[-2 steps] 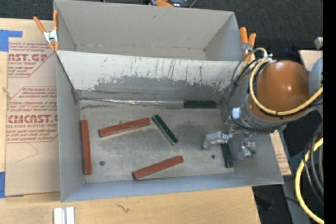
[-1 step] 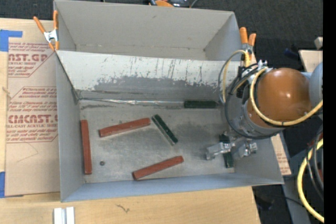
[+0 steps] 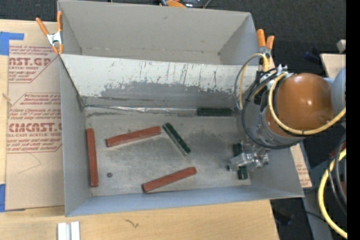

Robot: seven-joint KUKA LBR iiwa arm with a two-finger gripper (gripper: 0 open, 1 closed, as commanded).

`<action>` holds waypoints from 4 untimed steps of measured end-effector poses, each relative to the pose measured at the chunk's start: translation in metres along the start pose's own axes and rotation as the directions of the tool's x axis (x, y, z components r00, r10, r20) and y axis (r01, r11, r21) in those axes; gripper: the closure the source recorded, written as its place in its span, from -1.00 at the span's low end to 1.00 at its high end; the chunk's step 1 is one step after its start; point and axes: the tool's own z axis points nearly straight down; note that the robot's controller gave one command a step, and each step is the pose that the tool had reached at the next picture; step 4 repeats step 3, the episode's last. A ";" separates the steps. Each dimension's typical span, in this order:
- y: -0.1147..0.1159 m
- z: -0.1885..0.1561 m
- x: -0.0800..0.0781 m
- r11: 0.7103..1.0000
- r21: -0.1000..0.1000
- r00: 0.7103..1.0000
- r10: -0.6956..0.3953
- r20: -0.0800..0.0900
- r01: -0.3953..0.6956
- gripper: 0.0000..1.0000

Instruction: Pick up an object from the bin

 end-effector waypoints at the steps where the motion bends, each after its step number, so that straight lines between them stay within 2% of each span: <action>1: -0.002 -0.052 -0.003 1.000 -0.006 1.000 0.001 -0.010 -0.001 1.00; 2: -0.002 -0.055 -0.004 1.000 -0.010 1.000 0.002 -0.009 -0.003 1.00; 3: -0.003 -0.093 -0.006 1.000 -0.007 1.000 0.004 -0.010 -0.004 1.00; 4: -0.003 -0.093 -0.006 1.000 -0.007 1.000 0.004 -0.010 -0.004 1.00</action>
Offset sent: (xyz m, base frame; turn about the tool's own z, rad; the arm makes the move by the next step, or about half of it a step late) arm -0.0003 0.0000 0.0496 0.0001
